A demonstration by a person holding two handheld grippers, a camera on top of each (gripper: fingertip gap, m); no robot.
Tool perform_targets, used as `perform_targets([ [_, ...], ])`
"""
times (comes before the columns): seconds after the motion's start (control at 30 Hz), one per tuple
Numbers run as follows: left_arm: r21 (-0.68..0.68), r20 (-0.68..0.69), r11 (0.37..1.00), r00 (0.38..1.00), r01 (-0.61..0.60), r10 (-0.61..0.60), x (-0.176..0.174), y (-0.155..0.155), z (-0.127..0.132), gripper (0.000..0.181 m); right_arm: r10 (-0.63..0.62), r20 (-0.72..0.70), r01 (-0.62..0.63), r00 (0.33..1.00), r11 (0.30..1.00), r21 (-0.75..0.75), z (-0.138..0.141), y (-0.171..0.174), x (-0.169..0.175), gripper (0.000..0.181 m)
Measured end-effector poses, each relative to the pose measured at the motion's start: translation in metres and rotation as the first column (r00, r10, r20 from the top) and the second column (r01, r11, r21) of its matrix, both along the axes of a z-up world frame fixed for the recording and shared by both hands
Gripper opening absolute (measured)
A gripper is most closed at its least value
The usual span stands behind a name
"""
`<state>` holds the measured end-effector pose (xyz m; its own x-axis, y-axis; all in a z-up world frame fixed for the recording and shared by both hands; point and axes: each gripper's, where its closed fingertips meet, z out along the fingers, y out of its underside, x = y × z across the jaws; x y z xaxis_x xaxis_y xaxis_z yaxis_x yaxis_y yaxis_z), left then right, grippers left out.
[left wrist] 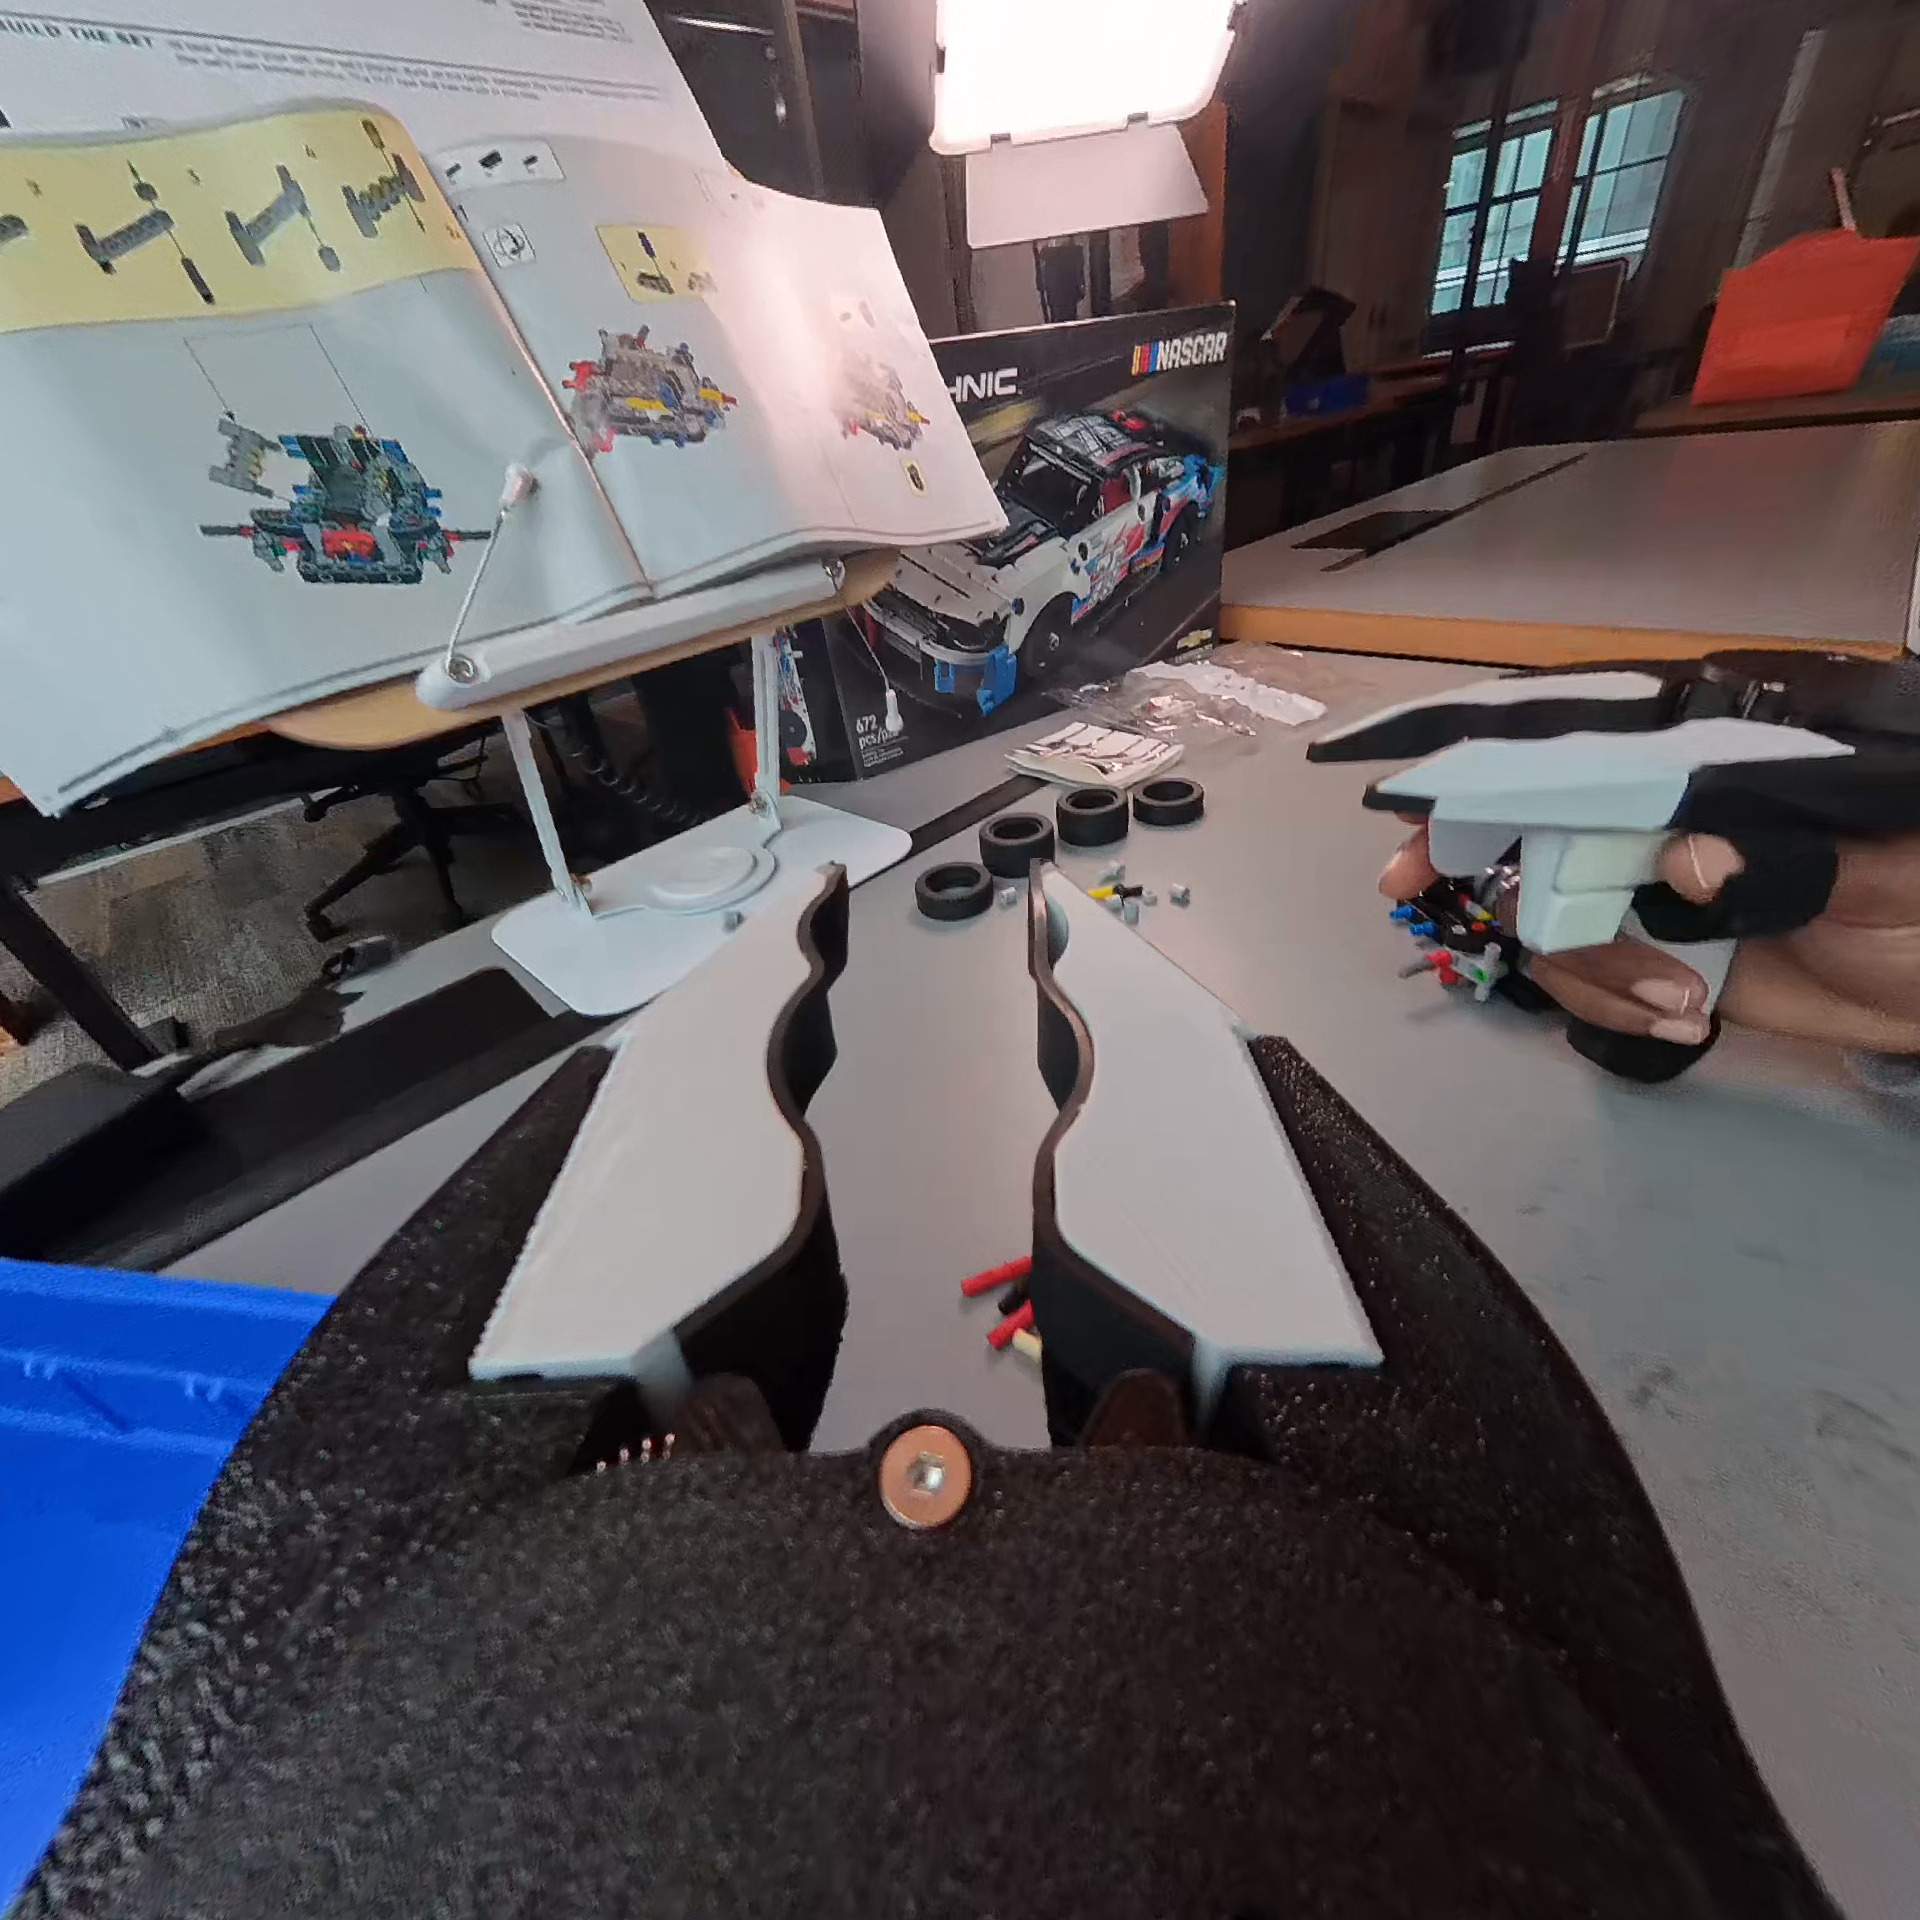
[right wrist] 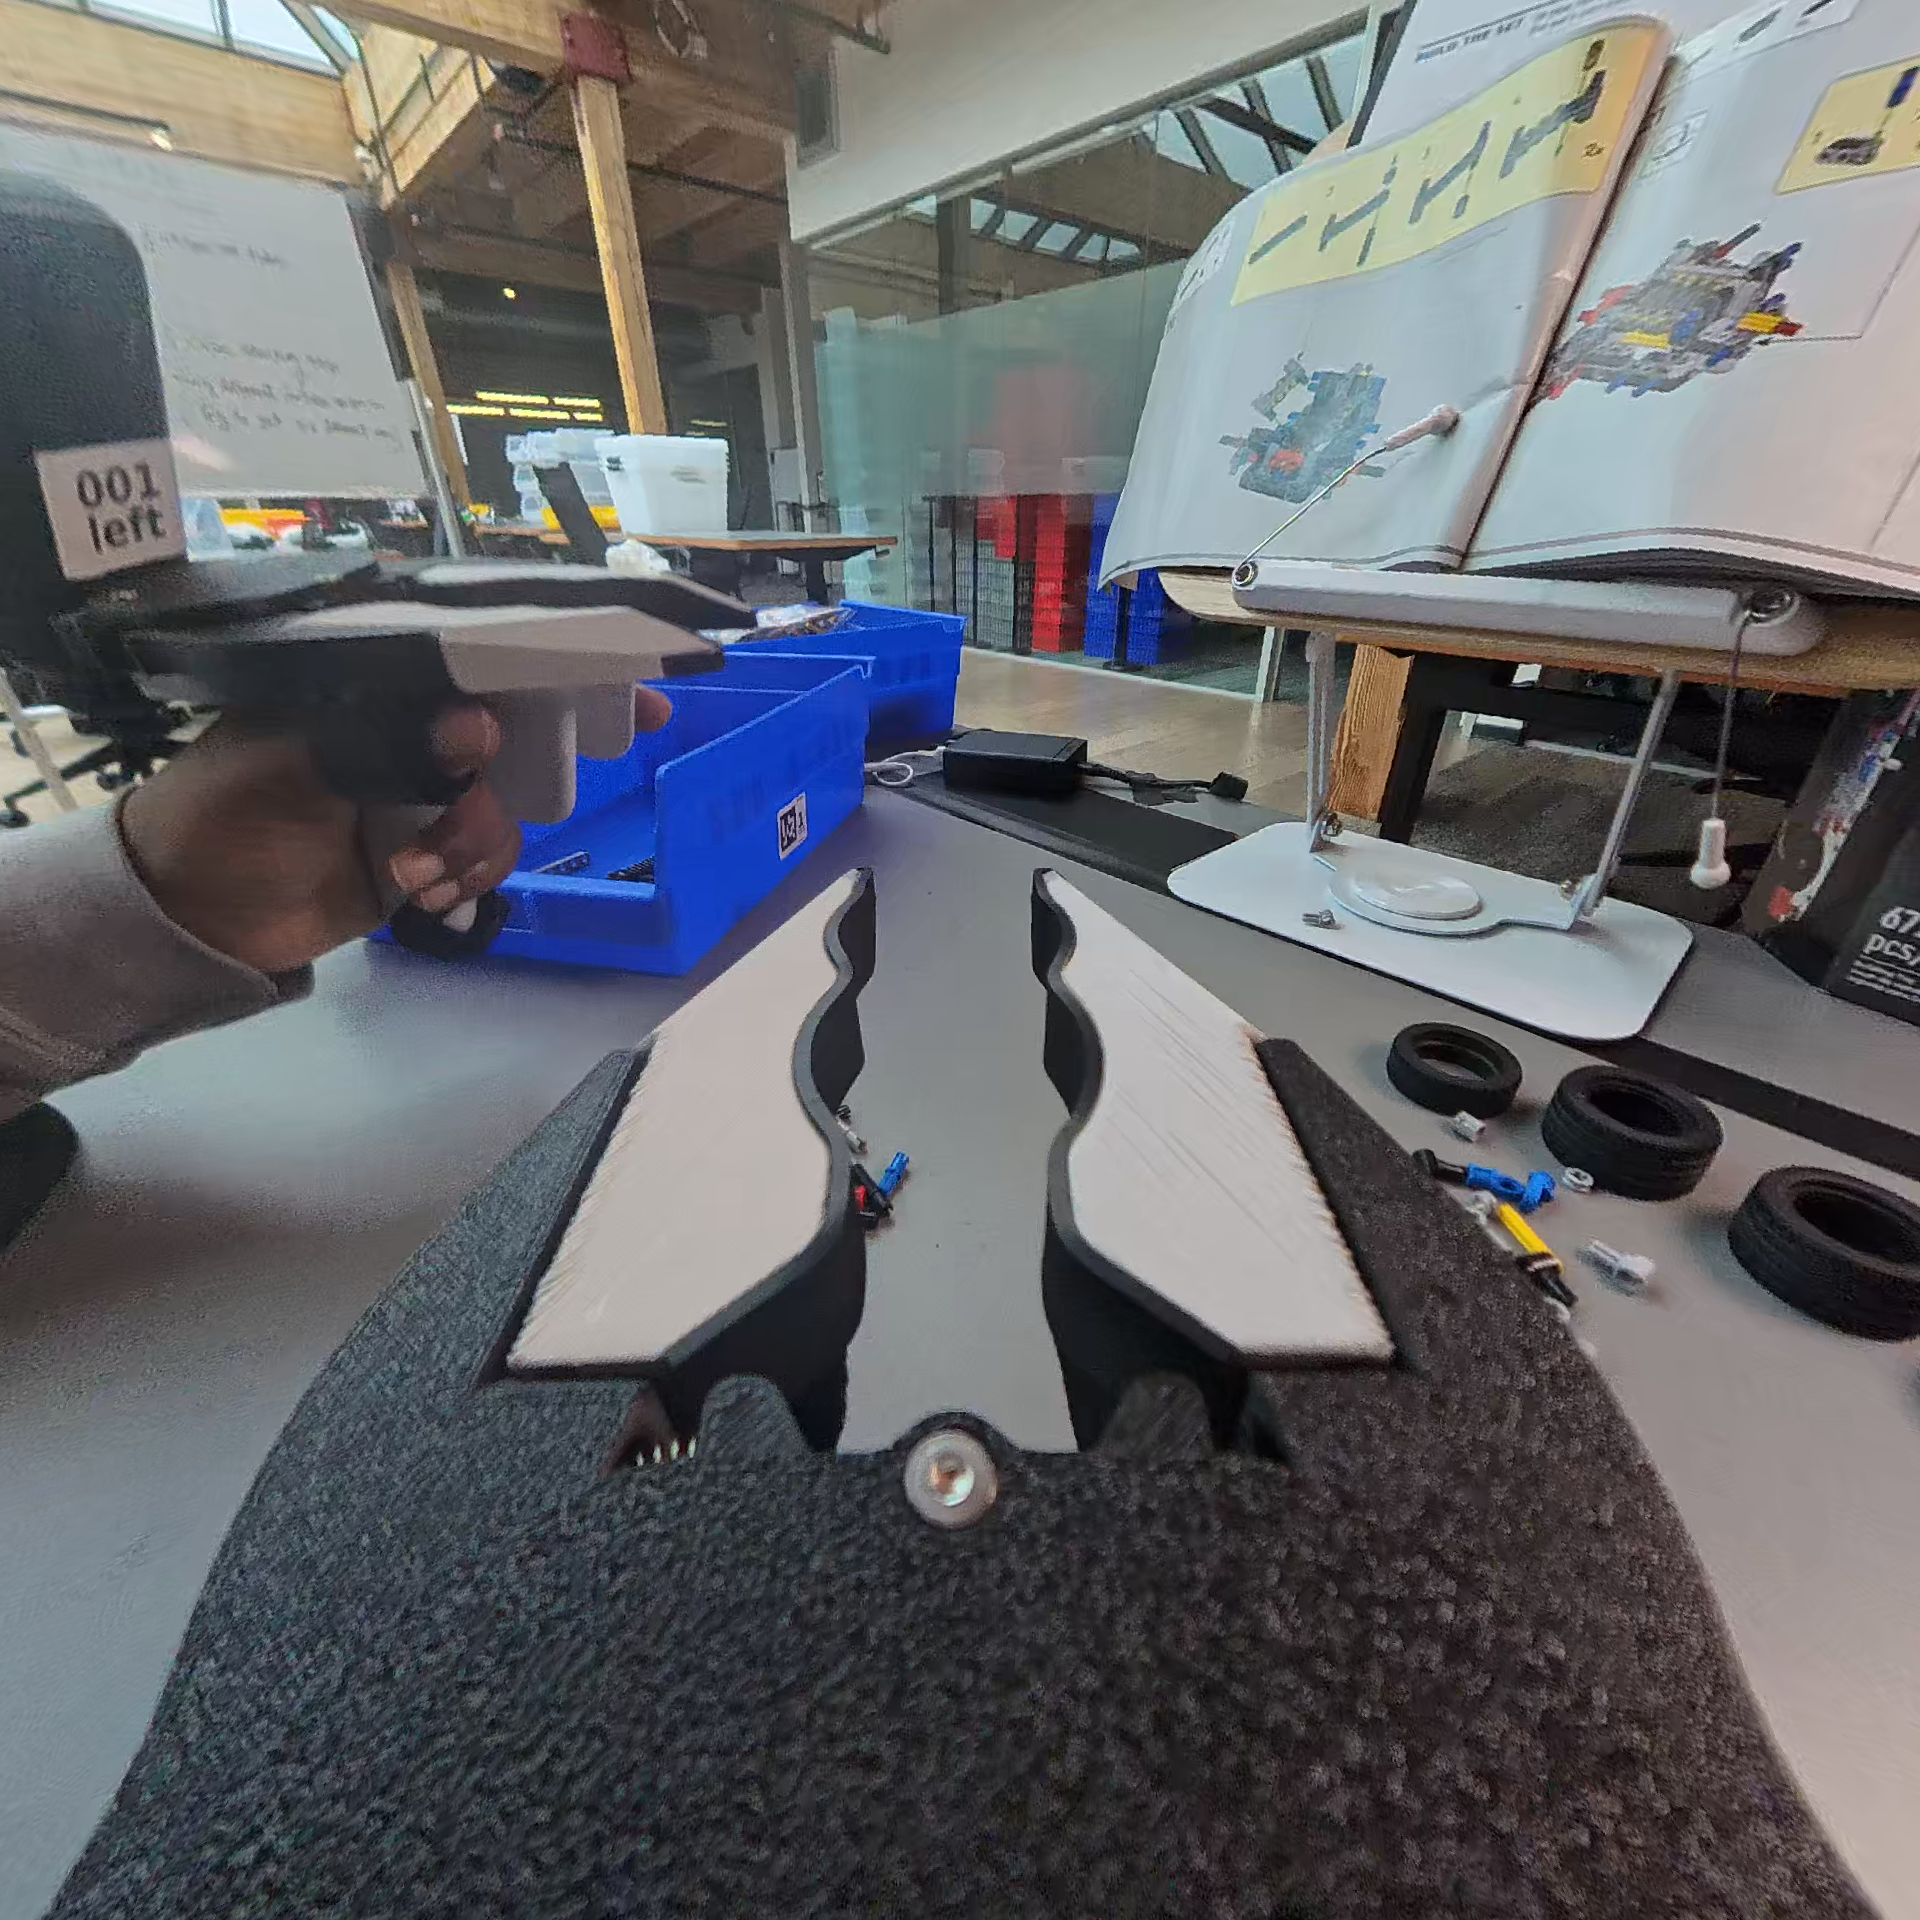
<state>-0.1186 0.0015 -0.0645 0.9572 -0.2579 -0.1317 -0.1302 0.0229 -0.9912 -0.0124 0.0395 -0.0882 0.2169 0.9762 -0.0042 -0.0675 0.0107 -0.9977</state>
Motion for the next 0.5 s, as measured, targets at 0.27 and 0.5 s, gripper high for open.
perform_targets([
  [0.27, -0.213, -0.163, 0.967, 0.981, -0.137, 0.103, -0.064, 0.166, 0.083, 0.037, -0.073, 0.142, 0.047, 0.987, 0.983, 0.177, 0.085, 0.099, -0.085, 0.037],
  [0.5, -0.334, -0.305, 0.909, 0.941, -0.248, 0.144, -0.107, 0.269, 0.036, 0.03, -0.251, 0.212, 0.202, 0.945, 0.952, 0.229, 0.1, 0.203, -0.144, 0.036],
])
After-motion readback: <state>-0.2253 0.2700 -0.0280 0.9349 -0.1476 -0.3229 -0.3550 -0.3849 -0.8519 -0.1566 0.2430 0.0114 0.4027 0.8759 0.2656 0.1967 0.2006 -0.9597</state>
